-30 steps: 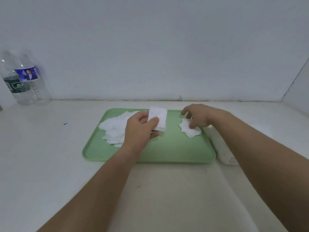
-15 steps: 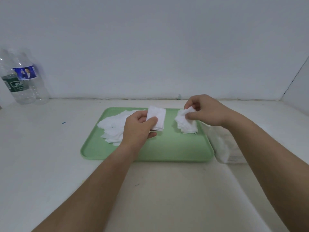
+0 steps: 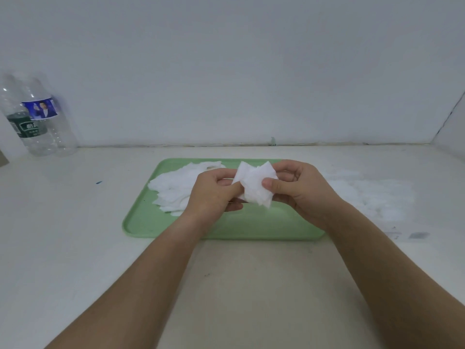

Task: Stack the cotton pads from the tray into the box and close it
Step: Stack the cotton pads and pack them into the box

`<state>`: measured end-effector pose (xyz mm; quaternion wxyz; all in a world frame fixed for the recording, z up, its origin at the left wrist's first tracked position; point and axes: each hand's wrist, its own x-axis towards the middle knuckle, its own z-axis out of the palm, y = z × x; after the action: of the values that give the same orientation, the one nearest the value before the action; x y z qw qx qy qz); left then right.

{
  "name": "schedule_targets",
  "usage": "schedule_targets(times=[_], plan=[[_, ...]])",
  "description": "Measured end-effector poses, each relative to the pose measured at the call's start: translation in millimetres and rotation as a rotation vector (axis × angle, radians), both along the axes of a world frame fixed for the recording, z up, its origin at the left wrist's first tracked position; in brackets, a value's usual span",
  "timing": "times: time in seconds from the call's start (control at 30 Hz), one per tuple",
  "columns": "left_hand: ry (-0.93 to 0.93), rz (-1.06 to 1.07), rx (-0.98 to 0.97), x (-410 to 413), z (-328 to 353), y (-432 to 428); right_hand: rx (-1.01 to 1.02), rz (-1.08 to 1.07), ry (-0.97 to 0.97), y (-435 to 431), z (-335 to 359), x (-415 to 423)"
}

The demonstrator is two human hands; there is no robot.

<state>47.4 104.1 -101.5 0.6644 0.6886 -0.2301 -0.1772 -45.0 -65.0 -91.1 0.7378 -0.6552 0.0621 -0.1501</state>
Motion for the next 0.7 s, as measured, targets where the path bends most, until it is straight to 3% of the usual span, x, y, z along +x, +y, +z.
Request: schedule_targets(times=[0.13,0.43,0.6,0.7], plan=[[-0.007,-0.064,-0.004,-4.2,-0.5,-1.6,0.072,-0.117,0.016,0.8,-5.4,-0.4],[-0.011,-0.122,-0.015,-7.1,-0.3,-3.8,-0.037,-0.19,0.097,1.6,-10.3,-0.9],[0.014,-0.174,0.004,-8.7,1.7,-3.8,-0.24,-0.298,0.068,3.9,-14.2,1.1],[0.13,-0.195,-0.037,-7.6,3.8,-4.5,-0.359,-0.319,0.004,4.0,-14.9,1.4]])
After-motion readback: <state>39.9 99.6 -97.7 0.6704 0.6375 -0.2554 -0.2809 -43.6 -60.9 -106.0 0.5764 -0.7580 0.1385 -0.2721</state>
